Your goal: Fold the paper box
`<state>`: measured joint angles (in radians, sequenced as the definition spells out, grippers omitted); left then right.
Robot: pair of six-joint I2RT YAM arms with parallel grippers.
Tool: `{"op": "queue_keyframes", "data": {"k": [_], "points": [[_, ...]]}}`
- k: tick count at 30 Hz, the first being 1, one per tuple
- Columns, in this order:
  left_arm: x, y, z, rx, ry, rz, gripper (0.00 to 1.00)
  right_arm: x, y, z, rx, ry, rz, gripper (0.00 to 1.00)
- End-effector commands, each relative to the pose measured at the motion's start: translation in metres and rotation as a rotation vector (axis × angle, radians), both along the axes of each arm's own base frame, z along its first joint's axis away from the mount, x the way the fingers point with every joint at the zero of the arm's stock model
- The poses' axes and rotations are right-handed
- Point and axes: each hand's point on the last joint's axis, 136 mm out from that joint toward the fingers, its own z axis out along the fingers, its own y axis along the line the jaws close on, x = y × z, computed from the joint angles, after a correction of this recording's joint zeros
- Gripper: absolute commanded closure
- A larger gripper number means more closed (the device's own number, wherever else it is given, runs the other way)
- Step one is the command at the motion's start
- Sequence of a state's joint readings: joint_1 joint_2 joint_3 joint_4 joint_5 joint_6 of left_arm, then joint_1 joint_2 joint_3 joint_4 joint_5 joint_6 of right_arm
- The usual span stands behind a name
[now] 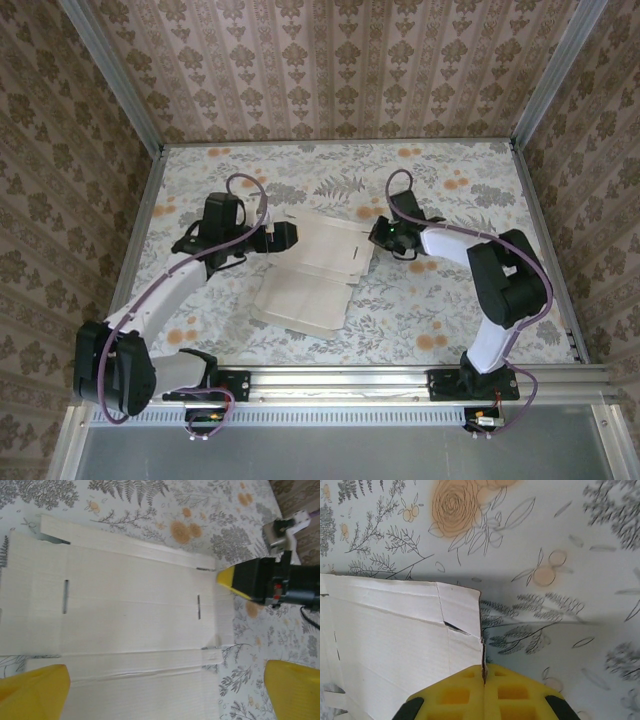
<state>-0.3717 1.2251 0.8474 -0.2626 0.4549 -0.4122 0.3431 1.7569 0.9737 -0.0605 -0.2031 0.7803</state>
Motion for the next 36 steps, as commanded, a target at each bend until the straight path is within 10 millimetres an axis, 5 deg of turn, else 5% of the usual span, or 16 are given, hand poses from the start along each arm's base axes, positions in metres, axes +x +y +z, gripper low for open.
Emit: {"op": "queue_keyframes", "data": {"k": [1, 4, 12, 18, 22, 25, 29, 36], "points": [[0.008, 0.006, 0.000, 0.057, -0.008, 0.004, 0.03, -0.013, 0.007, 0.015, 0.007, -0.014, 0.197, 0.94], [0.016, 0.009, -0.009, 0.050, 0.040, 0.014, 0.10, -0.013, 0.006, 0.020, 0.014, -0.025, 0.255, 0.95], [0.033, 0.016, -0.046, 0.046, 0.207, 0.003, 0.09, -0.004, 0.002, 0.025, -0.020, -0.018, 0.339, 0.93], [0.032, 0.026, -0.076, 0.111, 0.362, -0.001, 0.23, 0.003, 0.001, 0.020, -0.018, -0.011, 0.353, 0.87], [0.033, 0.035, -0.086, 0.105, 0.408, 0.018, 0.27, 0.007, -0.003, 0.021, -0.044, -0.010, 0.334, 0.66], [0.034, 0.042, -0.088, 0.116, 0.415, 0.029, 0.27, 0.006, -0.011, 0.026, -0.086, -0.010, 0.314, 0.60], [0.033, 0.045, -0.089, 0.090, 0.424, 0.011, 0.28, -0.009, -0.011, 0.045, -0.143, -0.052, 0.324, 0.59], [0.039, 0.053, -0.096, 0.096, 0.462, 0.022, 0.30, -0.065, 0.038, 0.072, -0.134, -0.152, 0.449, 0.58]]}}
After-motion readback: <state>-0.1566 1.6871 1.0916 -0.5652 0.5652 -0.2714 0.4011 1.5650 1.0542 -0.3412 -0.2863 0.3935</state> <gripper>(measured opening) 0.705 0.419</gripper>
